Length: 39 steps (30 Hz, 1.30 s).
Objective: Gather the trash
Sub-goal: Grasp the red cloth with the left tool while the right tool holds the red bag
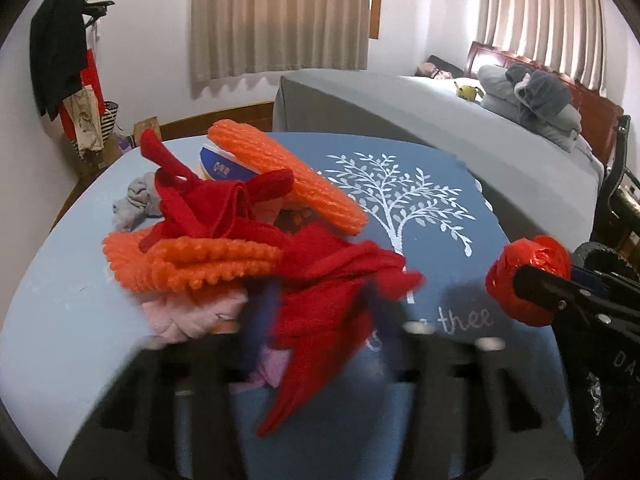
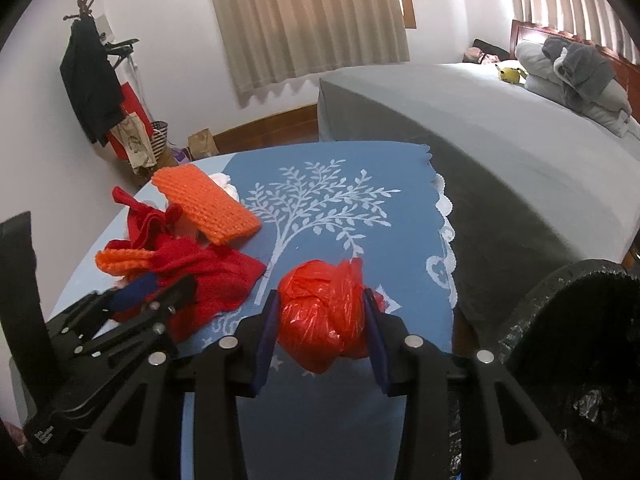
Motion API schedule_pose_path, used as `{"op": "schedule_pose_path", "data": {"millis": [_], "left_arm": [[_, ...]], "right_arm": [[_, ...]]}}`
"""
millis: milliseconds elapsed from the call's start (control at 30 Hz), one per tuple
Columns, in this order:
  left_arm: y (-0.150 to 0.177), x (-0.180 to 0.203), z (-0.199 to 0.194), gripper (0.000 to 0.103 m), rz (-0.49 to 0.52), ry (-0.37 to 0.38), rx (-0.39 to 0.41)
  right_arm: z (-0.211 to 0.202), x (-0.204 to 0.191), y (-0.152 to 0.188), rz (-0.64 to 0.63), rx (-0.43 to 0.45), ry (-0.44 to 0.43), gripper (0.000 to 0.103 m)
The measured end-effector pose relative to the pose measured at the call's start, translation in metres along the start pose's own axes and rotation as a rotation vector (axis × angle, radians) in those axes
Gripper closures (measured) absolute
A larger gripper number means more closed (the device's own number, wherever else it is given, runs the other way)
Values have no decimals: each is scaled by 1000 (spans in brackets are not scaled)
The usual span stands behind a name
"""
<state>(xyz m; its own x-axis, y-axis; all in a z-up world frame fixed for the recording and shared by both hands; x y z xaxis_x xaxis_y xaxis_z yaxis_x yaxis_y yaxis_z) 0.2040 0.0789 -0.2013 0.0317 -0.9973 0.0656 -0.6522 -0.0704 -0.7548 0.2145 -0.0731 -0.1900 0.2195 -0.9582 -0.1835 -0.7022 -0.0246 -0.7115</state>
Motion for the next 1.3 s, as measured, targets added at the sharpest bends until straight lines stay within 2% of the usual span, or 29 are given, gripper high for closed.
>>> {"op": "schedule_pose_path", "data": {"millis": [67, 167, 300, 467, 567, 633, 667, 700, 767, 933, 967, 1033, 1067, 1100, 1167, 1300], "left_arm": [[-1, 3, -4, 95, 14, 15, 17], [-1, 9, -15, 96, 42, 35, 64], [0, 15, -30, 97, 40, 60, 87], [5, 17, -45, 97, 23, 78, 82], [15, 16, -45, 96, 29, 76, 43], [21, 17, -40, 92, 32, 74, 12], [22, 17, -39, 79, 30, 66, 6], [22, 16, -38, 59, 27, 65, 4], [21, 16, -38, 47, 17, 47, 22], [16, 19, -24, 46, 24, 58, 4], [15, 21, -20, 46, 30, 65, -5], [16, 23, -15, 61, 45, 77, -27], [15, 25, -11, 79, 53, 86, -40], [16, 26, -9, 91, 58, 96, -49], [16, 27, -10, 97, 59, 109, -45], [12, 28, -26, 98, 55, 105, 7]], "right_arm": [[0, 0, 0, -3, 1, 0, 63], [-5, 0, 0, -7, 7, -1, 63], [-14, 2, 0, -7, 23, 1, 63], [-28, 8, 0, 1, 40, 4, 63], [-32, 12, 2, 6, 36, 9, 63], [-32, 12, 4, 8, 29, 9, 63], [-31, 13, 6, 9, 25, 9, 63], [-31, 13, 6, 10, 22, 10, 63], [-31, 13, 7, 12, 20, 9, 63], [-31, 13, 7, 14, 24, 9, 63], [-31, 14, 6, 14, 26, 10, 63], [-32, 14, 5, 13, 28, 13, 63], [-32, 15, 5, 14, 30, 15, 63], [-33, 16, 5, 15, 30, 15, 63], [-35, 17, 4, 17, 33, 15, 63], [-43, 16, 1, 12, 52, 15, 63]]}}
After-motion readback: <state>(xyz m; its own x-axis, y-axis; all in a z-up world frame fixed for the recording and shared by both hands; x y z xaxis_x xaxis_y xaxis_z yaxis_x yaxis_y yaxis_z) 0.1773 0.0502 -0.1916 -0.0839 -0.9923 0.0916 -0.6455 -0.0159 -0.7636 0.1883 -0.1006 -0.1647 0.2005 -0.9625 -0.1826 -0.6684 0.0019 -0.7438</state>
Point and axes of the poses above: each gripper's, at about its wrist camera, not at the fingertips, and z roughly the way its jaws point, x to its right, y to its underside, the point moved 2 cm from there along z, roughly the way its jaws point, and after that the axes turned 2 degrees about y, right-handed, at the moved point
